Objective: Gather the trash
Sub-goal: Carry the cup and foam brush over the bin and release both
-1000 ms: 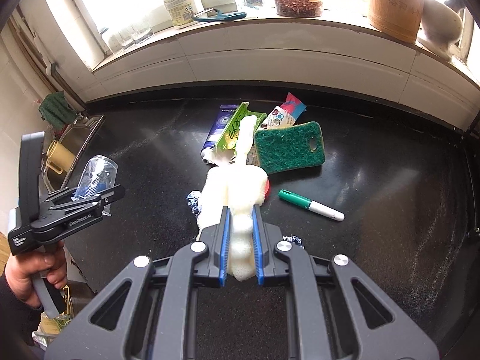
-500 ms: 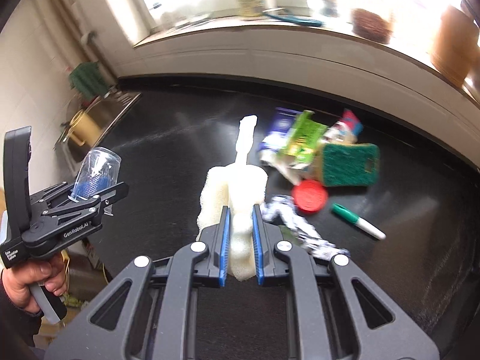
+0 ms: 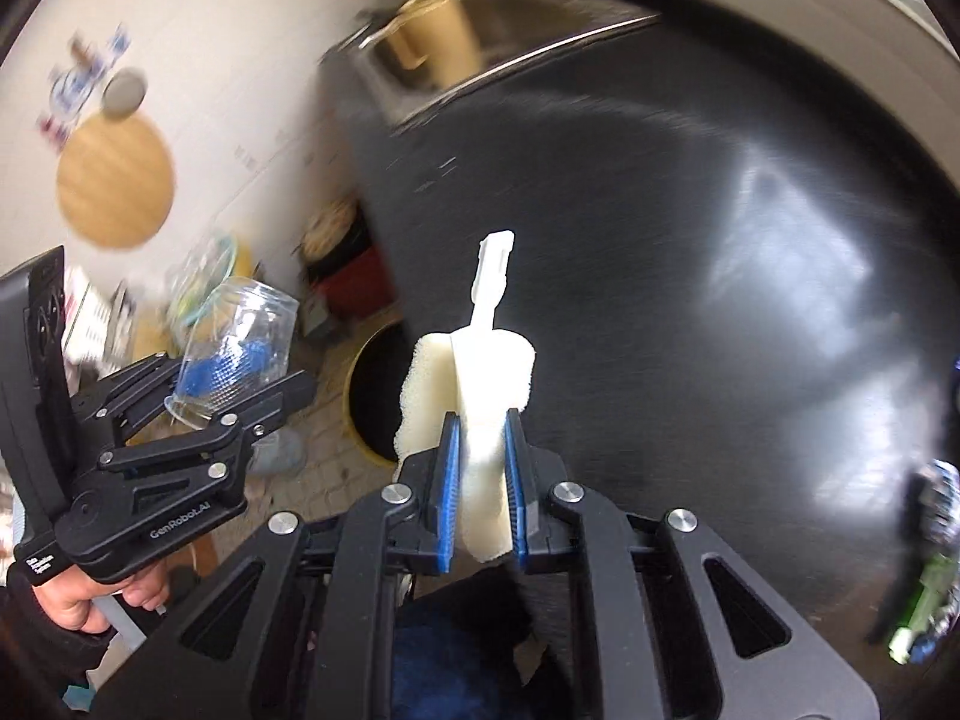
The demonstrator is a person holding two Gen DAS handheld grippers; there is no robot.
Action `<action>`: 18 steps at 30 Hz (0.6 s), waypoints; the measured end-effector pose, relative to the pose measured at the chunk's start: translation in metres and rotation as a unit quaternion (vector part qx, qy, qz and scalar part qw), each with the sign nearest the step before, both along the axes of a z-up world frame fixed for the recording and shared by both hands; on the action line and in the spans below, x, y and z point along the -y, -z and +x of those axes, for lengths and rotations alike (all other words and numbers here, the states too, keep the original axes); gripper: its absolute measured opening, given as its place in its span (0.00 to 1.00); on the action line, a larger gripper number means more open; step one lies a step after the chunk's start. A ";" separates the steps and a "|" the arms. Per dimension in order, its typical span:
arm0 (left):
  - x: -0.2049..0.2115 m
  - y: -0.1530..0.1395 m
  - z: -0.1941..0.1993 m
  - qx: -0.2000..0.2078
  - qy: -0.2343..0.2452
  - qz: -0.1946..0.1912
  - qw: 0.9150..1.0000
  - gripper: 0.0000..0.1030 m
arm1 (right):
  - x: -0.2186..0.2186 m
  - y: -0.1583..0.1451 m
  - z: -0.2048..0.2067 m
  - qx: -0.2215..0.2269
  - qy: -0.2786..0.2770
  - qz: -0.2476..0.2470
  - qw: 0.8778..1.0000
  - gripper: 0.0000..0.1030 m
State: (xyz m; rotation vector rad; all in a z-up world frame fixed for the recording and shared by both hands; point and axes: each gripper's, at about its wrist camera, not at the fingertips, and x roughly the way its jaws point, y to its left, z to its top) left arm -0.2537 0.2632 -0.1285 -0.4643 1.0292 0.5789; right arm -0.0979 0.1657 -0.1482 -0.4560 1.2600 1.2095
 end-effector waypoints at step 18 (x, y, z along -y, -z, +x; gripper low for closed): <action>-0.099 0.097 -0.097 0.037 -0.079 -0.067 0.994 0.53 | -0.167 0.070 -0.088 0.004 -0.095 -0.061 0.994 0.14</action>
